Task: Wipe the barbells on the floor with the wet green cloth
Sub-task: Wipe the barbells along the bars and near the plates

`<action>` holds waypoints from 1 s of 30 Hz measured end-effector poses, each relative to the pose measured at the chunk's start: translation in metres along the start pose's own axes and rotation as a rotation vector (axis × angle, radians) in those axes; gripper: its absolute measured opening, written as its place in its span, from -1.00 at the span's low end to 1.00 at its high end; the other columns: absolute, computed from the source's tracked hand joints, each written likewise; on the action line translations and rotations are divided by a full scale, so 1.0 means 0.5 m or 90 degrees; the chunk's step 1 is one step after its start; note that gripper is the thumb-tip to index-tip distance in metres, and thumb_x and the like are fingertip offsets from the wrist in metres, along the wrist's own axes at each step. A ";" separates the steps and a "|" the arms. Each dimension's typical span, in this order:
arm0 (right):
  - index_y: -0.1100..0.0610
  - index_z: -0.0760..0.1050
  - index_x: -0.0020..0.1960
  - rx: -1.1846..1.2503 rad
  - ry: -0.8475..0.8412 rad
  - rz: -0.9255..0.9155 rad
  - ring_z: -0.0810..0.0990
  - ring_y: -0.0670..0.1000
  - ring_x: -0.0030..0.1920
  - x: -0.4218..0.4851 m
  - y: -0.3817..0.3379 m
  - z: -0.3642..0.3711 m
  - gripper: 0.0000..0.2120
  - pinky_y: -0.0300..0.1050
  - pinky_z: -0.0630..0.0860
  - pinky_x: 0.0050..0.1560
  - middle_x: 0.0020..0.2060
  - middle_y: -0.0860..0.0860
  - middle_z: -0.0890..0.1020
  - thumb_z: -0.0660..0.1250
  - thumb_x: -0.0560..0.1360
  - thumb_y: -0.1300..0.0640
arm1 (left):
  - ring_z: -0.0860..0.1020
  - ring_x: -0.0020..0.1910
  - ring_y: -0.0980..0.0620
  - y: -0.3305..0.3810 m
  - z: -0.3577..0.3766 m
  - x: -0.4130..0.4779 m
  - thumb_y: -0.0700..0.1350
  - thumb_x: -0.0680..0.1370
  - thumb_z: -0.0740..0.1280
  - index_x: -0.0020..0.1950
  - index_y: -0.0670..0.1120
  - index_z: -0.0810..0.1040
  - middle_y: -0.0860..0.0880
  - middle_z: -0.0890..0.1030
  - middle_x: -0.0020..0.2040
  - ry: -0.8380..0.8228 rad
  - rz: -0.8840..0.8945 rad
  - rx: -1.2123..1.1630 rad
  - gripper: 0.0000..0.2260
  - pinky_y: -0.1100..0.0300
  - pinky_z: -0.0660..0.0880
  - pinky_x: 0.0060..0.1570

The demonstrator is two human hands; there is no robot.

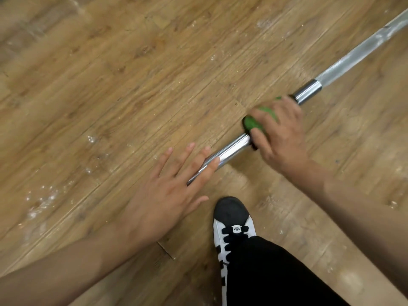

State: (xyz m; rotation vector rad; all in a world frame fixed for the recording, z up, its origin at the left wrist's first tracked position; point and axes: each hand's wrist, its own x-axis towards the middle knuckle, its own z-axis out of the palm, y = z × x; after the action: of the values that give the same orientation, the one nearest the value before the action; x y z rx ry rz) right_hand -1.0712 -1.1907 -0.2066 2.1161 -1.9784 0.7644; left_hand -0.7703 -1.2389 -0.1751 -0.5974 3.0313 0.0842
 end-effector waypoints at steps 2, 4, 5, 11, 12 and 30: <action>0.23 0.58 0.25 -0.013 0.012 0.071 0.57 0.23 0.23 0.021 0.072 -0.009 -0.58 0.41 0.29 0.39 0.09 0.16 0.64 0.06 0.75 -0.03 | 0.23 0.63 -0.20 -0.018 -0.001 0.004 0.18 0.72 0.05 0.70 -0.08 0.07 -0.14 0.23 0.66 0.014 0.000 0.002 -0.39 -0.26 0.34 0.49; 0.23 0.55 0.28 -0.023 0.012 0.118 0.52 0.24 0.33 0.042 0.116 -0.014 -0.56 0.42 0.25 0.42 0.14 0.15 0.63 0.04 0.75 -0.04 | 0.25 0.62 -0.19 -0.039 -0.001 0.010 0.18 0.71 0.05 0.69 -0.08 0.11 -0.14 0.26 0.65 0.021 -0.002 -0.007 -0.40 -0.24 0.36 0.48; 0.22 0.54 0.30 -0.020 0.001 0.122 0.50 0.25 0.36 0.052 0.125 -0.012 -0.57 0.41 0.23 0.44 0.16 0.15 0.63 0.03 0.75 -0.04 | 0.25 0.62 -0.19 -0.048 -0.001 0.013 0.18 0.72 0.04 0.69 -0.08 0.12 -0.14 0.27 0.65 0.020 -0.002 -0.012 -0.41 -0.23 0.36 0.48; 0.09 0.35 0.53 -0.005 -0.172 0.258 0.12 0.23 0.63 0.113 0.083 -0.001 -0.48 0.23 -0.09 0.62 0.47 0.22 0.41 -0.08 0.72 -0.14 | 0.23 0.63 -0.19 -0.103 0.006 0.030 0.20 0.73 -0.03 0.69 -0.10 0.12 -0.16 0.28 0.64 0.003 -0.012 -0.018 -0.40 -0.20 0.30 0.52; 0.05 0.28 0.59 -0.002 -0.222 0.268 0.04 0.22 0.65 0.132 0.077 -0.012 -0.43 0.20 -0.15 0.62 0.53 0.23 0.34 -0.11 0.70 -0.18 | 0.25 0.62 -0.19 -0.113 0.003 0.034 0.20 0.73 -0.04 0.69 -0.11 0.14 -0.16 0.31 0.63 -0.001 -0.013 -0.019 -0.40 -0.19 0.31 0.52; 0.02 0.13 0.64 -0.110 -0.569 0.039 0.16 0.23 0.58 0.368 0.075 -0.043 -0.13 0.15 -0.10 0.60 0.46 0.28 0.35 -0.34 0.54 -0.44 | 0.51 0.39 -0.30 -0.224 -0.060 0.079 0.21 0.68 0.02 0.53 -0.04 0.36 -0.25 0.54 0.40 -0.019 -0.217 0.001 -0.47 -0.18 0.35 0.44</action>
State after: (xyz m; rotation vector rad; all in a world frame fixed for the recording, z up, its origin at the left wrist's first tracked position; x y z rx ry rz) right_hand -1.1127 -1.3496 -0.1131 2.5280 -2.3446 -0.4526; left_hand -0.7651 -1.3591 -0.1525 -1.0892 2.8512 0.0746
